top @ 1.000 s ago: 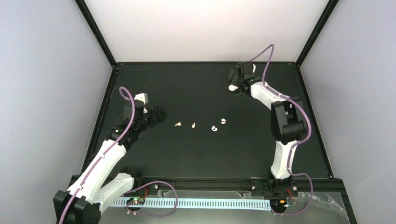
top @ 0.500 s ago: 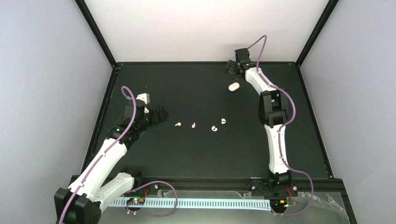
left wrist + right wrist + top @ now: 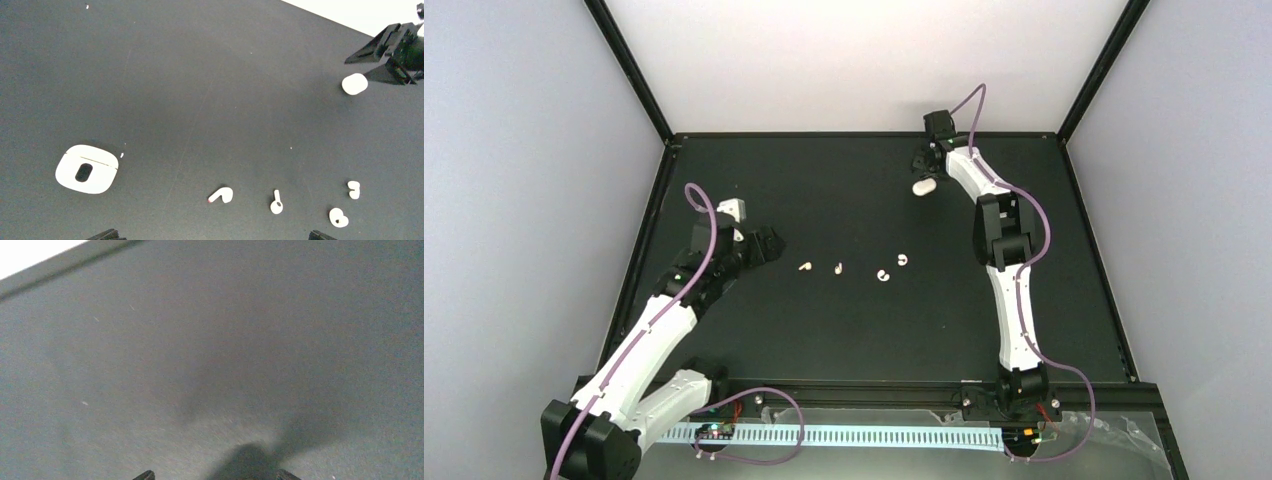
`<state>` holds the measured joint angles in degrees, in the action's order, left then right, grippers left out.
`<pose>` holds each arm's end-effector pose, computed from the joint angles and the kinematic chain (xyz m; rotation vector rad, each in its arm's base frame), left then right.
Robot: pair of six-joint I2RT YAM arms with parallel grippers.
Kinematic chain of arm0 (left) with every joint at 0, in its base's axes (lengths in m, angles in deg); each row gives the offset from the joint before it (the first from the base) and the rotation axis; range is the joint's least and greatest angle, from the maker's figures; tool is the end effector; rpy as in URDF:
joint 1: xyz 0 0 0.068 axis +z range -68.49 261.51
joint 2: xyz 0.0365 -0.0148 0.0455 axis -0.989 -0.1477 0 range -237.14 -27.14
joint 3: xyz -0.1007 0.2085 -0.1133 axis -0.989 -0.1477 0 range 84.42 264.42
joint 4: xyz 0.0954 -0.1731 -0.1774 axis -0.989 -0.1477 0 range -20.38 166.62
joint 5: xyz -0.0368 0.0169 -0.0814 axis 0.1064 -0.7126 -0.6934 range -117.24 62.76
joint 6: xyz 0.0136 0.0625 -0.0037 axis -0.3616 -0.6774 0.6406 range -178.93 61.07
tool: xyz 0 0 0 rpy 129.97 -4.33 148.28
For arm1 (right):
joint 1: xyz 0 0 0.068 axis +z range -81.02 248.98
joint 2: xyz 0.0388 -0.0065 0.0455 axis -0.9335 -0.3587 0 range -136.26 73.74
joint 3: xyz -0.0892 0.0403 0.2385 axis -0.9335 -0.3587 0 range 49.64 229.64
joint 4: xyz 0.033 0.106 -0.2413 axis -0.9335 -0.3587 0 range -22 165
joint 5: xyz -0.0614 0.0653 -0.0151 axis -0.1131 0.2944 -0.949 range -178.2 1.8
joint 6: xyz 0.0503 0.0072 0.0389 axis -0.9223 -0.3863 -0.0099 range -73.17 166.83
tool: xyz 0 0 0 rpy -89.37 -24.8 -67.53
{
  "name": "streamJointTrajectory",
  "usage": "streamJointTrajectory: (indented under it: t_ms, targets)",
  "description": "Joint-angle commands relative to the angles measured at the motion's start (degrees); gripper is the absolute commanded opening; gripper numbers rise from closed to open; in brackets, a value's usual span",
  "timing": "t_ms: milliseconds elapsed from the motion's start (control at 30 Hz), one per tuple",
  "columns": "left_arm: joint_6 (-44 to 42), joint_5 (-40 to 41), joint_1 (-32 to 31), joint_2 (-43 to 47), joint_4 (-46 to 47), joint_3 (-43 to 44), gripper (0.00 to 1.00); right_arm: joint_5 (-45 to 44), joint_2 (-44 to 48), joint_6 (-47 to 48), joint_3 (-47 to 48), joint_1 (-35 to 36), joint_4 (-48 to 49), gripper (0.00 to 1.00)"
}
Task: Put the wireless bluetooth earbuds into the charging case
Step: Pick up the charging case at the center of the board.
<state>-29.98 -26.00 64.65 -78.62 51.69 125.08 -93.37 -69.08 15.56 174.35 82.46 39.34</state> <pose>0.2126 -0.0633 0.2477 -0.2467 2.2132 -0.4216 0.5325 0.1231 0.1437 0.4256 2.4799 0.2080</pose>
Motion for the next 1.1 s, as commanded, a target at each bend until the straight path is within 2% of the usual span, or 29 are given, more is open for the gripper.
streamJointTrajectory:
  t_ms: [0,433,600,1067]
  targets:
    - [-0.21,-1.17,0.51,-0.48,0.70,0.35,0.99,0.34,3.23,1.00,-6.39,0.18,0.17,0.62]
    - [-0.16,-3.27,0.51,0.45,0.06,0.33,0.99,1.62,11.37,3.64,-19.22,2.43,4.62,0.58]
    - [-0.24,-3.84,0.51,0.84,0.13,0.31,0.99,0.43,13.68,5.08,-20.92,3.66,5.39,0.63]
    - [-0.48,-3.61,0.51,1.21,-0.50,0.22,0.99,-6.86,5.67,6.71,-8.37,3.57,-4.68,0.65]
